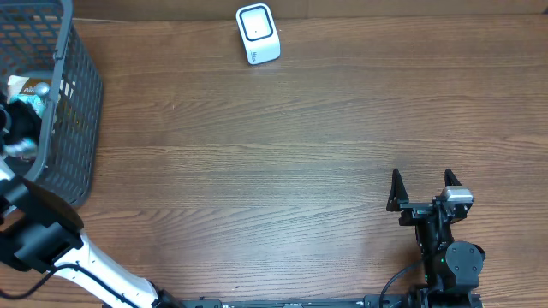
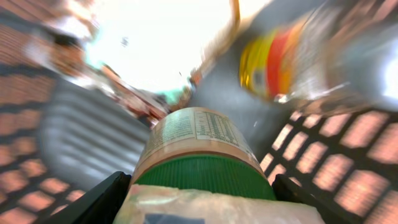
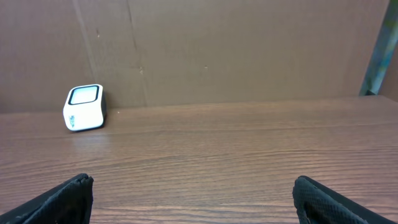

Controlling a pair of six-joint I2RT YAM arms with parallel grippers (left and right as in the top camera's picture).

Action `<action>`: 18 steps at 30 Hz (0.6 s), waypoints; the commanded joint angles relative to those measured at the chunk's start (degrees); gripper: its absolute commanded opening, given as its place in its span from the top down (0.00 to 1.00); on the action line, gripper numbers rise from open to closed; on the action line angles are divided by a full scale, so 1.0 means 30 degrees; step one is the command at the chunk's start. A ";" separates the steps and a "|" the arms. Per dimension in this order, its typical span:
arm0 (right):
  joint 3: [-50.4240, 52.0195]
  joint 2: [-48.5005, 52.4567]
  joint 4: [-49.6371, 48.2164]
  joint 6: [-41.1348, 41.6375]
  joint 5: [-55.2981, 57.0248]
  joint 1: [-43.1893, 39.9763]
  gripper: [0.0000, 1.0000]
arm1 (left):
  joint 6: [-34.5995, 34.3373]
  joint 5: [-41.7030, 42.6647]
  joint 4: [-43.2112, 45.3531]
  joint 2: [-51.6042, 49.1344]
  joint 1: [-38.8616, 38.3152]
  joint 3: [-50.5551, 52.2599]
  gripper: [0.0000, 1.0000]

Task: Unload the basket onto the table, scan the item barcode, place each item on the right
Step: 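Carry the bottle with the left gripper toward the table center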

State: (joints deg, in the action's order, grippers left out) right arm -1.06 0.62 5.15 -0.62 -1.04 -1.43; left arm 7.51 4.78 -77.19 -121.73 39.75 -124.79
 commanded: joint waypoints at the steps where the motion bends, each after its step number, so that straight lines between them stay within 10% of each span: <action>1: 0.0204 -0.0153 -0.0109 0.0073 0.0189 -0.0066 0.00 | -0.1581 -0.0160 -0.0415 0.2433 -0.0131 -0.2929 0.39; 18: 0.0204 -0.0153 -0.0109 0.0073 0.0189 -0.0066 0.00 | -0.4124 0.2127 -0.3162 0.7657 -0.4284 -0.5034 0.44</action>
State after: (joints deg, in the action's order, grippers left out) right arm -1.06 0.64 5.15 -0.62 -1.04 -1.43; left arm -3.29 9.04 -84.09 -99.42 32.25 -139.15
